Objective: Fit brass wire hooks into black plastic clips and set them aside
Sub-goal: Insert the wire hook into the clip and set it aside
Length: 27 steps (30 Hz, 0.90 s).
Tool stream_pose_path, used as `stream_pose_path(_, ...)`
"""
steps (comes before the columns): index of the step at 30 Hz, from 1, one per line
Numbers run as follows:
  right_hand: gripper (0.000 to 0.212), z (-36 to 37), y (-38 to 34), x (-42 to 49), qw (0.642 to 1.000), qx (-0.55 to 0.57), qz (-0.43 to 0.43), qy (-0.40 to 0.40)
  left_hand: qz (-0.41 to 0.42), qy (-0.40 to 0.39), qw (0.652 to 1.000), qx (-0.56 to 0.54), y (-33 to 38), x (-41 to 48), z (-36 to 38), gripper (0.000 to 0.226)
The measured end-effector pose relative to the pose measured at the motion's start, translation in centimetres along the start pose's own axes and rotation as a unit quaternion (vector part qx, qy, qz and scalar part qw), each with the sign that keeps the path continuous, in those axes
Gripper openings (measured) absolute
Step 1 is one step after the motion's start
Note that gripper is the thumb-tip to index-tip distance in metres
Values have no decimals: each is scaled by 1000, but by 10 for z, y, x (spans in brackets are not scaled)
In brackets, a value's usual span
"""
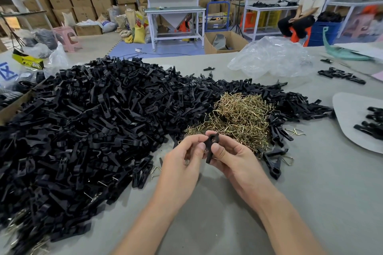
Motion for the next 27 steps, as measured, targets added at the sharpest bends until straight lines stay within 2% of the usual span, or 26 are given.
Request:
stream_pose_path(4,26,-2,2,2,1000,-2,-7,11,6,-6,1000,18,2,1,-3,25)
stream_pose_path(7,20,-3,-2,4,998,6,-16,54,9,13,995,97,-5,6,-8,29)
stream_pose_path(8,19,-5,-4,4,997,13,-20,73,27,21,986,166,-10,8,-12,32)
stream_pose_path(10,24,-8,-7,6,993,31,-25,109,71,16,941,331,-18,10,-16,40)
stream_pose_path(11,26,-9,-8,6,991,40,-29,123,77,5,920,383,-21,10,-16,44)
stream_pose_path(13,27,-10,-10,7,988,52,-35,139,81,-16,901,426,-26,9,-14,45)
stream_pose_path(16,29,-12,-9,7,986,36,-31,157,109,-9,889,444,-28,11,-12,35)
stream_pose_path(22,30,-12,-7,9,986,16,-26,164,124,25,899,419,-27,13,-14,14)
stream_pose_path(24,31,-12,-6,8,986,19,-23,164,123,35,909,396,-26,13,-14,9)
stream_pose_path(27,33,-12,-6,8,987,24,-12,161,94,51,945,309,-24,14,-15,6)
Point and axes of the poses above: each hand's wrist, its own x-axis towards the middle knuckle, its own z-axis out of the palm, y = z × x, the point moved 2 cm from there along x, towards the middle knuckle, and after that the axes turned 11 degrees about y, right-handed, at the moved point
